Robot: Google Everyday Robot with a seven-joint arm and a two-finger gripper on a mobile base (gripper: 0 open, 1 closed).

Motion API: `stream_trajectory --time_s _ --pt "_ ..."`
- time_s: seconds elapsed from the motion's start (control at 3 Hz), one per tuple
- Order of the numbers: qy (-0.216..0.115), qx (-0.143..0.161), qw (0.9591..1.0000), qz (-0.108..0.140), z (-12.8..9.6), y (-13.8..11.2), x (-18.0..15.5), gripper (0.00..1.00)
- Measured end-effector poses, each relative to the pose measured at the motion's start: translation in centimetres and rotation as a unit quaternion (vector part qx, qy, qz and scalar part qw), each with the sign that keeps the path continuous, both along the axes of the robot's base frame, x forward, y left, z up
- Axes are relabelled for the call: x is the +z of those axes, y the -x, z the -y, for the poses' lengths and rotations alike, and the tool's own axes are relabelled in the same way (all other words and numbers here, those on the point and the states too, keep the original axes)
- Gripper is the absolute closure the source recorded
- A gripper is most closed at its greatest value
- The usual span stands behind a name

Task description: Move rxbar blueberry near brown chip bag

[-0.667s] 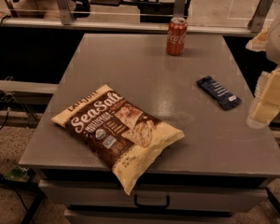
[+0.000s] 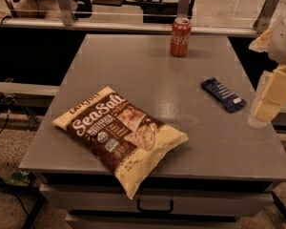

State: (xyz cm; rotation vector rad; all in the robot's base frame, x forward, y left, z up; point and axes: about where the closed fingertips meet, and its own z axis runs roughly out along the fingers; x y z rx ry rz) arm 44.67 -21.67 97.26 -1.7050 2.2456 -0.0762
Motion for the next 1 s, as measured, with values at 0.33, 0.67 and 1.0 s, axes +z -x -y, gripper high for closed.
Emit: stream_trajectory --time_s 0.33,0.67,1.0 --pt "-0.014 -0.058 0.9982 -0.009 1.2 -2.5 -2.4 0.0" --pt "-0.017 -0.119 0.9927 -0.011 2.3 -4.3 -4.0 0.0" --pt "-0.018 -0.18 0.9836 -0.009 3.8 -6.1 -5.9 0.0"
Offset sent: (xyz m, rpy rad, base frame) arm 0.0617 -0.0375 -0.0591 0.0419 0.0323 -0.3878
